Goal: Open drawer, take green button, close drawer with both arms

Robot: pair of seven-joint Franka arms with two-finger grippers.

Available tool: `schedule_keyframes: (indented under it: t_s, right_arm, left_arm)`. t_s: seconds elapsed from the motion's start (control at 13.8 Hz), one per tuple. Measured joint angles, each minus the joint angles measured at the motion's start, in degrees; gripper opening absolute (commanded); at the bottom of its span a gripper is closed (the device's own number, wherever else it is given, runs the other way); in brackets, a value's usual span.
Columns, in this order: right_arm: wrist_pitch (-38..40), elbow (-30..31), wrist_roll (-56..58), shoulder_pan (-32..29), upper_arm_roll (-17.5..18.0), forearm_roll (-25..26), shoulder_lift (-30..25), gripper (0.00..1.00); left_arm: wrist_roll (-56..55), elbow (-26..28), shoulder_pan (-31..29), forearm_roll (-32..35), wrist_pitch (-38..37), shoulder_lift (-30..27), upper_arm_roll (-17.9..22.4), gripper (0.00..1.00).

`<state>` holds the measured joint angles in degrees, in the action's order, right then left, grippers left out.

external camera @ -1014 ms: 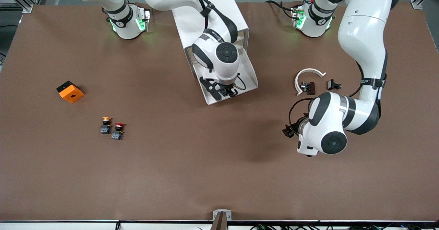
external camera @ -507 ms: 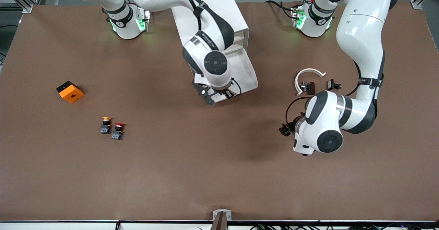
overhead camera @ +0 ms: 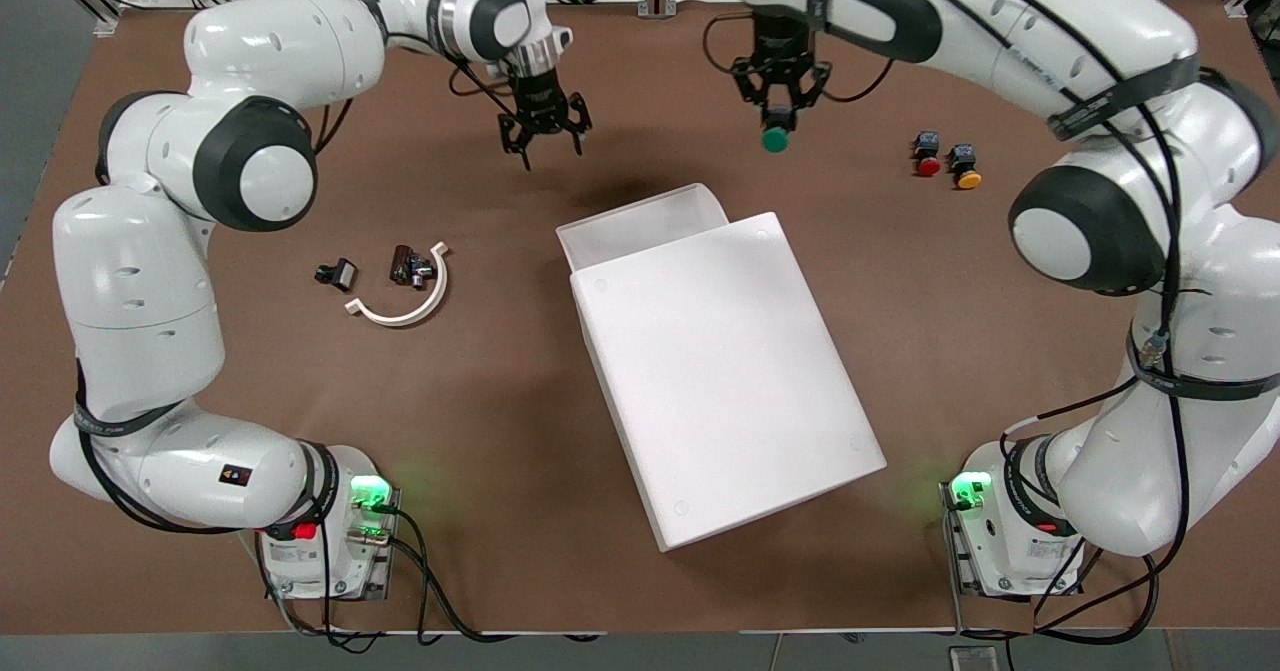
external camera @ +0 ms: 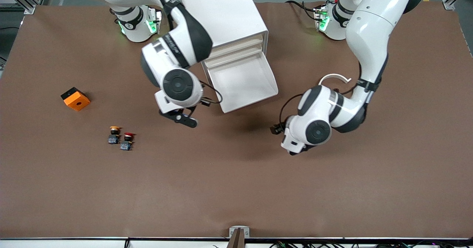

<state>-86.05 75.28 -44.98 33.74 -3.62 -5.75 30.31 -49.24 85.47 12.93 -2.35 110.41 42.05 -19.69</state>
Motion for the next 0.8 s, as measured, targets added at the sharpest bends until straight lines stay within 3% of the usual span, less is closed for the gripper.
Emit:
schedule_keyframes:
  t_s: [0.14,0.36,0.8]
  right_arm:
    - [-2.1,3.6,10.9,-4.0,-0.1,1.0,-1.7,0.08]
    - [-10.7,10.0,22.0,-9.3,-0.1,2.2,-1.8,0.08]
    - [-29.4,19.5,27.1,-13.8,-0.2,7.1,-1.9,0.07]
  left_arm:
    - [0.0,6.1,0.2,0.0,6.7,-1.3,-2.7,1.0]
    - [0.1,11.0,0.4,0.0,9.1,-2.8,-6.9,1.0]
    - [0.0,16.5,0.4,0.1,9.5,-5.4,-12.0,1.0]
